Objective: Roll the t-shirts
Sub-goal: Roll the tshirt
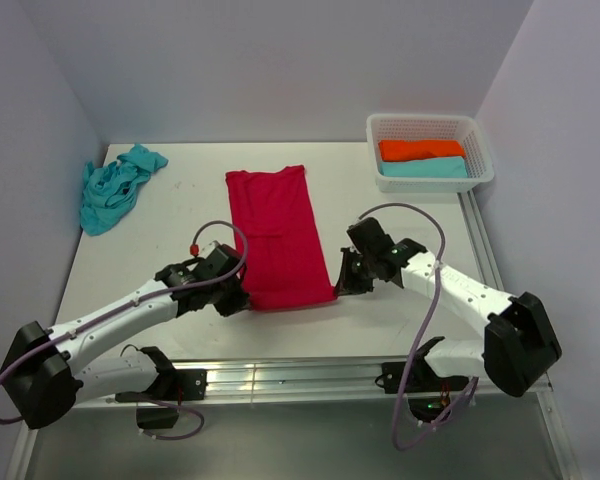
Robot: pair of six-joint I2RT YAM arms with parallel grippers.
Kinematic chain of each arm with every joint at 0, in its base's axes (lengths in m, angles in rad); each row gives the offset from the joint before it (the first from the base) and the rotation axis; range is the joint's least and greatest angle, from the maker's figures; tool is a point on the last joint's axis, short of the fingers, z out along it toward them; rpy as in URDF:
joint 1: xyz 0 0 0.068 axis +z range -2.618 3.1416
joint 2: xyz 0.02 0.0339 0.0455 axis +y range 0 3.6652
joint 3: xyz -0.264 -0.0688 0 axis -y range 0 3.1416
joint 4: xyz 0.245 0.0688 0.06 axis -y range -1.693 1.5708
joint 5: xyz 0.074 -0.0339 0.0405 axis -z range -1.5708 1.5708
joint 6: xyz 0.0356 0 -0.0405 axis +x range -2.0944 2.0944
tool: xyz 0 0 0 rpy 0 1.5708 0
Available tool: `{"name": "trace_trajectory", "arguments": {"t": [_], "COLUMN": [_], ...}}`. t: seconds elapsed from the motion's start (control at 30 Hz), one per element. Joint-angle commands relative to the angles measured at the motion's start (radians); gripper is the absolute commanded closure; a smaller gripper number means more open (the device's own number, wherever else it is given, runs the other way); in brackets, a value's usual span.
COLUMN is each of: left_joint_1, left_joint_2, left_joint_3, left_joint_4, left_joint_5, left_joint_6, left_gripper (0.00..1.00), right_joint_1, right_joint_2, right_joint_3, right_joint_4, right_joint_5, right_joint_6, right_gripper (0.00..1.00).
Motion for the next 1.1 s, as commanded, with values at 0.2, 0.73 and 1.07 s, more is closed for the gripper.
{"name": "trace_trajectory", "arguments": {"t": [0.2, 0.73, 1.07], "left_joint_1": [0.152, 0.381, 0.448], "left_joint_2": [0.087, 0.311, 0.405], "left_joint_3": [0.068, 0.180, 0.243], "left_joint_4": [-0.005, 0.054, 0.082], "left_joint_5": [0.121, 0.259, 0.314], "left_joint_6": [0.150, 0.340, 0.392], "left_gripper": [1.00, 1.00, 0.98], "right_joint_1": [-0.067, -0.095, -0.118], "right_joint_2": [0.170, 0.400, 0.517], "right_joint_3": [0.211, 0.418, 0.518], "right_joint_4": [-0.082, -0.088, -0.094], "right_joint_5": [-0.021, -0.032, -0.028], "right_joint_6": [-0.083, -0.089, -0.084], "right_gripper": [1.00, 1.00, 0.96]}}
